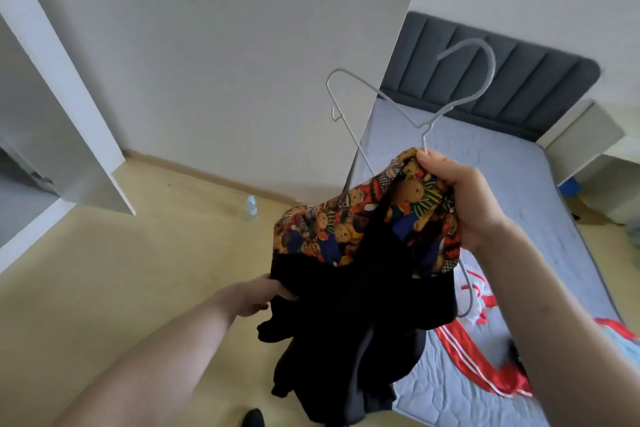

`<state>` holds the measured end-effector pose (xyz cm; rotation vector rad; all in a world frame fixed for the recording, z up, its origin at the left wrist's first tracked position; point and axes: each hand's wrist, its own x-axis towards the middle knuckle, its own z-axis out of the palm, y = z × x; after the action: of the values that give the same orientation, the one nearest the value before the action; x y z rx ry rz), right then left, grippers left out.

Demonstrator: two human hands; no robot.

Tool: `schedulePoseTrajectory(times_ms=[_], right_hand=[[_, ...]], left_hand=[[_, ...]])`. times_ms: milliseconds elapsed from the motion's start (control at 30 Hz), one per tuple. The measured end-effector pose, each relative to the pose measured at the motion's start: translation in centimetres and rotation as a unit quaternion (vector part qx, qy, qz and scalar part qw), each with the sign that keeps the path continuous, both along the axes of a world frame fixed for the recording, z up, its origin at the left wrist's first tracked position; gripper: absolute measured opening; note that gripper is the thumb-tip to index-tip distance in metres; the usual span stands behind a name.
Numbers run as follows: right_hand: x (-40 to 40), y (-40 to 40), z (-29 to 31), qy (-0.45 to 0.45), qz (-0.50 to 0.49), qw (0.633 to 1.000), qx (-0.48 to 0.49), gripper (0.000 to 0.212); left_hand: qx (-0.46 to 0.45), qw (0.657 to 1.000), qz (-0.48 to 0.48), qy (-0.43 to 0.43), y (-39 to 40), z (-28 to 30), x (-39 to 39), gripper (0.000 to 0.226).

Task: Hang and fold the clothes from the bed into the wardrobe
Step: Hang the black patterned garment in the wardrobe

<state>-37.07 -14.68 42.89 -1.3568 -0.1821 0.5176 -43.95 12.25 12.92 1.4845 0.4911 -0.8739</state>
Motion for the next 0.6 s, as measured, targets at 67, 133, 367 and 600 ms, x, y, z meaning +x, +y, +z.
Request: schedulePoseTrajectory(times_ms=[67,133,367,600], right_hand=[[0.9,-2.0,-0.8,-0.022,-0.038,0.998,-0.053,0.014],[1.5,-4.3,-2.0,-0.057,-0.084,0.987,-0.125,0.017],[1.3,-8.1,-7.7,-0.043,-0.198,0.934,-0.295,0.022],[0.3,-5.3,-11.7,-0.103,-0.243,0.871,-0.415,0.014]], left_hand=[[-0.013,0.995,0.073,-0.067,0.4,0.9,-0.1,0.056],[0.025,0.98,0.149,-0.131,1.4,3.0,-0.3,0.043],[0.007,0.948,0.191,-0.254,5.0,12.3,-0.2,0.023],[0.025,0.926,0.091,-0.365,3.1,19.9,-0.7,0.031]])
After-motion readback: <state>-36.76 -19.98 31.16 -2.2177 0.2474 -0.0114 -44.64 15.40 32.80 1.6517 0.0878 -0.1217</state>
